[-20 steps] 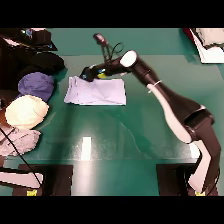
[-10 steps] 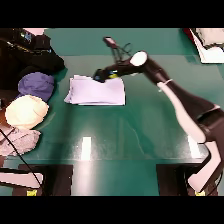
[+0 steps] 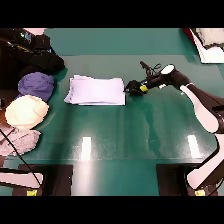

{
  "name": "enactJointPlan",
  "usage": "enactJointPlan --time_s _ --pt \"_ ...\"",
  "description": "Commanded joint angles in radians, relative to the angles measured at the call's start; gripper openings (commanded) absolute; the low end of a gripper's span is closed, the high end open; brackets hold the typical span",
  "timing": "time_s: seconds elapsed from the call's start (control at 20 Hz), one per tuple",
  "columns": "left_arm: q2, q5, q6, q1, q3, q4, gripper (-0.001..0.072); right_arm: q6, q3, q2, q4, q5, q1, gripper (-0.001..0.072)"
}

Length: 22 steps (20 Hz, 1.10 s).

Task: Fold the shirts.

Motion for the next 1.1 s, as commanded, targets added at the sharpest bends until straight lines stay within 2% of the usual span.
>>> enactJointPlan --time_s 0.0,0.1,0.25,0.35,0.4,0.45,0.6,0.75,0.85,1.05 --pt "0.000 -0.016 0.001 0.000 0.000 0.000 0.0024 0.019 0.051 -0.089 0.050 0.003 0.032 0.0636" --pt "0.000 -0.023 0.001 0.000 -0.001 0.000 0.0024 0.033 0.127 -0.139 0.050 0.003 0.072 0.0624" --pt "0.000 -0.024 0.001 0.000 -0.001 0.000 0.0024 0.041 0.217 -0.177 0.049 -0.040 0.134 0.0539" --pt "0.000 -0.030 0.001 0.000 0.000 0.000 0.0024 0.035 0.249 -0.176 0.040 -0.069 0.156 0.0248" --pt "0.000 -0.036 0.001 0.000 0.000 0.000 0.0024 0.020 0.266 -0.176 0.042 -0.071 0.156 0.0068" --pt "0.000 -0.043 0.002 0.000 -0.001 0.000 0.0024 0.013 0.287 -0.175 0.041 -0.061 0.151 0.0016" --pt "0.000 -0.051 0.002 0.000 0.000 0.000 0.0024 0.011 0.318 -0.139 0.029 0.017 0.095 0.0012" --pt "0.000 -0.050 0.027 0.000 0.000 0.001 0.0024 0.012 0.298 -0.026 -0.151 0.105 -0.018 0.0012" --pt "0.000 -0.049 0.027 0.000 0.000 0.001 0.0024 0.017 0.213 0.089 -0.225 0.113 -0.129 0.0012" --pt "0.000 -0.051 0.027 0.000 0.000 0.000 0.0024 0.024 -0.008 0.325 -0.279 0.057 -0.419 0.0012"
